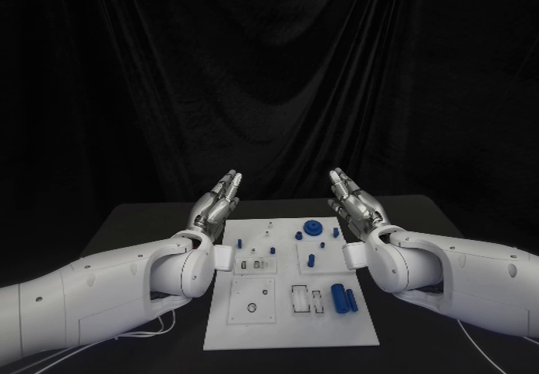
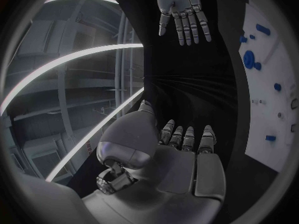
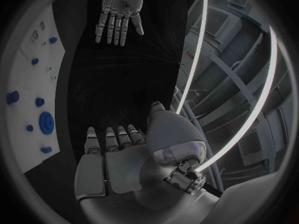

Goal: Assemble the parts on the task board

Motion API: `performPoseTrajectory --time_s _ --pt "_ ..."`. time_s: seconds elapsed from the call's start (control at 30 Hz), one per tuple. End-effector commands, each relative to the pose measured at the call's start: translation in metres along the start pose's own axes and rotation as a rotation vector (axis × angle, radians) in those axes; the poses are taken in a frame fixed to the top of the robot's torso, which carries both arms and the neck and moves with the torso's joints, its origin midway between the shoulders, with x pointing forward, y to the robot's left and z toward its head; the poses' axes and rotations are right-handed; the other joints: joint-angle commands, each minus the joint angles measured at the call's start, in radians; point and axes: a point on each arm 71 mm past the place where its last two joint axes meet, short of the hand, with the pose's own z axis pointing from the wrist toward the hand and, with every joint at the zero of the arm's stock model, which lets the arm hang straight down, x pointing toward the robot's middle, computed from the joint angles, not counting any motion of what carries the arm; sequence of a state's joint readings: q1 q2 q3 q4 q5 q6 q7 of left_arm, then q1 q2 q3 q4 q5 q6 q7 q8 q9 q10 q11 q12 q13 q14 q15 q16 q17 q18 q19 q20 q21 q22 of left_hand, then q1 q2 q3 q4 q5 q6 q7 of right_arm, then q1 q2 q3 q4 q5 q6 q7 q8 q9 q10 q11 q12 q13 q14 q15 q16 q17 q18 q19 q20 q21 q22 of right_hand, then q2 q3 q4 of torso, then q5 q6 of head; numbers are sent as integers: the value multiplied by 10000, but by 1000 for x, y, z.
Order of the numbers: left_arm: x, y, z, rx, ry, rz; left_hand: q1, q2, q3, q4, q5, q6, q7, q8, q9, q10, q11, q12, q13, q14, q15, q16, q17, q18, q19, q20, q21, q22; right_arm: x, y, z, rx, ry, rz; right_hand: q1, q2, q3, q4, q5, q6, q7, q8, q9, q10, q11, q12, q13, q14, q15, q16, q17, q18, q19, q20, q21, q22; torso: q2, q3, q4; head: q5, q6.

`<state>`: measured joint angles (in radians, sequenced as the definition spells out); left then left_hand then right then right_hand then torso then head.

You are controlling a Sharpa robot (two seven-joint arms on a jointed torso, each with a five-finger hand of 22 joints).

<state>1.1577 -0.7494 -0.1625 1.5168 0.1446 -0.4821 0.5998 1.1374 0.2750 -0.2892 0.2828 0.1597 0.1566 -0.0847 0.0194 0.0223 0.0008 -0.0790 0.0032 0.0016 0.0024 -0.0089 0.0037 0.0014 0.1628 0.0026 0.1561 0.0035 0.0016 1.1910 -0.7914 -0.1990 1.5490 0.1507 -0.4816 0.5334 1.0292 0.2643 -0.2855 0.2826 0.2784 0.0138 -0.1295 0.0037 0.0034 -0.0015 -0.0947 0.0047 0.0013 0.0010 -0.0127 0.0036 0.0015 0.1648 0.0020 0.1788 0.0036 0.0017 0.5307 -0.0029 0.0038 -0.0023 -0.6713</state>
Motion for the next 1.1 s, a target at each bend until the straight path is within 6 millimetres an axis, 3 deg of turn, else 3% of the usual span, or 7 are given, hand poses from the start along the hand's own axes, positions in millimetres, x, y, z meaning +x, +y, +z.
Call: performPoseTrajectory --time_s 0.03,0.3,0.37,0.53,0.8,0.97,1.1 --pt "7 -8 2 754 1123 -1981 463 80 -102 78 110 196 -25 52 24 18 -95 -23 -7 -24 -34 -37 -14 138 -26 88 -35 -16 5 2 1 196 1169 1687 541 1 -129 46 98 117 38 31 31 15 76 -47 -13 -10 337 -36 -15 124 -20 264 -36 -17 -4 -2 1 0 0" --pt "8 -10 4 937 1549 -2651 551 84 -104 86 111 255 33 50 25 13 -27 -25 -9 -24 -297 -37 -14 139 -26 -38 -35 -16 4 2 0 307 1527 2086 766 -114 -119 11 -13 168 126 42 42 15 181 -47 -13 -10 493 -36 -15 130 -20 389 -36 -17 -4 -2 1 0 0" --pt "-13 -17 4 2224 2086 -1416 607 81 -128 88 112 323 98 54 30 21 16 -23 -7 -24 -639 -37 -14 144 -26 -420 -35 -16 -8 8 -3 -190 1912 1790 831 -141 -113 4 -46 186 148 46 46 15 200 -47 -13 -10 549 -36 -15 132 -20 424 -36 -17 385 -97 75 -216 -251" --pt "-15 -16 4 2348 2035 -1345 711 73 -149 85 188 500 107 73 48 2 -200 -29 -13 -24 -900 -37 -14 189 -26 -1340 -35 -16 -11 10 -5 -277 2042 1799 973 -177 -90 -11 -52 211 194 51 51 15 285 -47 -13 -10 678 -36 -15 134 -20 518 -36 -17 420 -105 76 -217 -274" --pt "-18 -16 3 2511 2133 -1159 818 72 -160 84 258 524 111 67 45 -5 -155 -31 -15 -24 -623 -37 -14 157 -26 -844 -35 -16 -15 11 -7 -369 2358 1760 1321 -257 -35 -66 -38 384 517 91 87 15 696 -47 -13 -10 1049 -36 -15 150 -20 842 -36 -17 498 -148 129 -254 -338" --pt "-25 -20 1 3058 2169 -249 1323 -120 -128 81 1055 964 468 141 95 344 583 72 78 -24 140 -37 -14 179 -26 -299 -35 -16 -18 13 -10 -449 2335 1299 1845 -308 79 -369 451 576 563 174 122 15 1393 -47 -13 134 1764 136 75 131 875 1157 569 349 523 -177 145 -237 -485" --pt "-32 -22 -1 3335 2186 382 1267 -339 -288 91 932 1160 393 147 108 814 797 272 178 30 427 36 23 181 59 -50 49 54 -19 16 -9 -384 2272 1060 2194 -338 125 -472 665 794 1098 265 161 29 1805 7 12 995 2315 831 344 -45 2790 1160 1671 871 527 -184 152 -120 -723"
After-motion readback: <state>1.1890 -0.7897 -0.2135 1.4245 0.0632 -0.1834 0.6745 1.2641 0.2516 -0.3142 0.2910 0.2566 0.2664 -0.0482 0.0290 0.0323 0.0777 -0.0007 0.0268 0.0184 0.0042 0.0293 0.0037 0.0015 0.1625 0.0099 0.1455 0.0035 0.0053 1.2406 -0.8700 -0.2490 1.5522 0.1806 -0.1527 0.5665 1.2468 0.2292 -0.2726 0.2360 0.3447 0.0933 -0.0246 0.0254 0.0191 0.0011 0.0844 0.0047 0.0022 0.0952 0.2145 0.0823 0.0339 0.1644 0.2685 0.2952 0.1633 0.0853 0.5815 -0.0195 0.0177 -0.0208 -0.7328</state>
